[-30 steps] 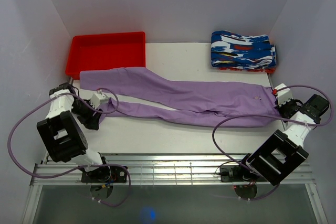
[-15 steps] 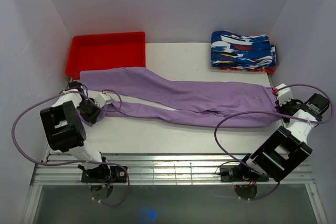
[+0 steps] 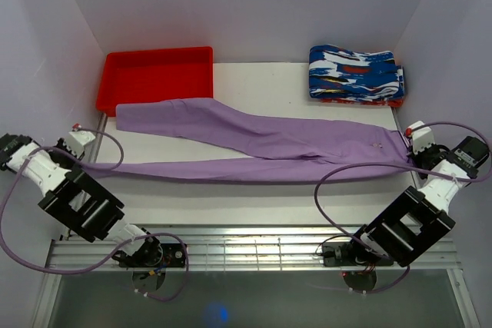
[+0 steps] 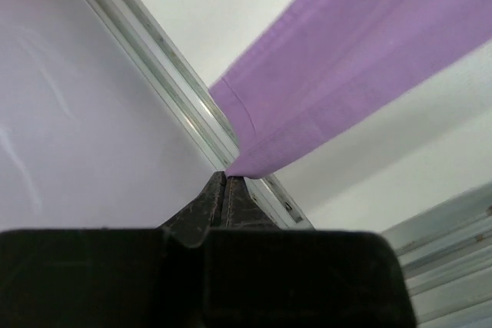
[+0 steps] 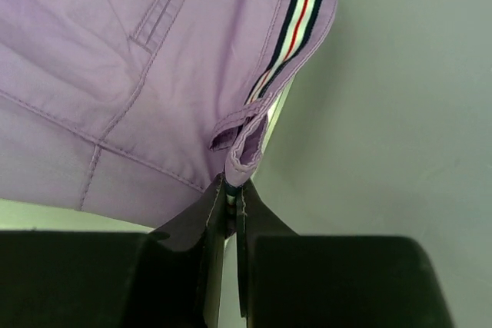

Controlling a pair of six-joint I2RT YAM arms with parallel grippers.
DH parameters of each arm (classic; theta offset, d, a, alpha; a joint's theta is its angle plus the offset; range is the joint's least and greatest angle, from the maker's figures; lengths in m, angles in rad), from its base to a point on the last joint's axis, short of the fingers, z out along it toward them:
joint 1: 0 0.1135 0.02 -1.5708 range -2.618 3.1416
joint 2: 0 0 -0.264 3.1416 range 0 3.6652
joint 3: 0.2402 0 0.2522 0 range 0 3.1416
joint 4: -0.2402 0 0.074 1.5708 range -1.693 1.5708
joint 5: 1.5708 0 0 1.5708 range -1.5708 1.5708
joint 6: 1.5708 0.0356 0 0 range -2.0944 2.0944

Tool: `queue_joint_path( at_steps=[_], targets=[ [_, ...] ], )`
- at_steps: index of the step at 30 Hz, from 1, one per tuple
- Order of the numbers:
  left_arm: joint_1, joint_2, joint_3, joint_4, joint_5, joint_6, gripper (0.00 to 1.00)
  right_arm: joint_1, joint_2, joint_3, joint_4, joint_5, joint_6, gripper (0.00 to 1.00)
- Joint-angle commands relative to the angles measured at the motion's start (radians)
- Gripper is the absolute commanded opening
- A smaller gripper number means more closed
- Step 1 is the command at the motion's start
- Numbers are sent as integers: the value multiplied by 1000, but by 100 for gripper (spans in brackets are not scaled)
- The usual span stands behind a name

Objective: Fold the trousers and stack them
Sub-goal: Flatten the trousers out

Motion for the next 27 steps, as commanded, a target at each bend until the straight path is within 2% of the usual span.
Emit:
queue_joint_path(
  at_steps=[1, 2, 3, 5, 7, 9, 10, 12, 14, 18, 23, 27],
  targets=[
    [244, -48, -263, 17, 12, 389, 0, -61, -41, -57, -110, 44, -298, 13],
    [242, -45, -290, 22, -14, 409, 1, -61, -41, -66, -129, 73, -325, 35],
    [242, -47, -316, 25, -25, 427, 7, -61, -39, -65, -147, 87, -348, 54],
    [242, -111, -429, 71, -39, 493, 45, -63, -38, -3, -222, 96, -333, 95],
    [244, -125, -431, 76, -16, 486, 48, -63, -21, 60, -253, 83, -315, 94],
    [242, -122, -401, 67, 13, 466, 51, -63, 26, 127, -383, 29, -296, 94],
    [238, -116, -364, 18, 30, 469, 52, -63, 43, 174, -476, 14, -308, 95],
    [233, -108, -327, -60, 39, 529, 53, -63, 83, 182, -520, 27, -362, 95],
    [227, -108, -330, -143, 7, 576, 57, -63, 96, 146, -512, 76, -385, 95],
    [205, -136, -422, -99, -72, 602, 57, -64, 100, 66, -424, 136, -407, 95],
    [156, -120, -448, -70, -93, 504, 58, -63, 116, 39, -284, 167, -292, 96],
    [107, -114, -448, -56, -91, 444, 58, -67, 192, 116, -293, 191, -212, 97]
  ],
)
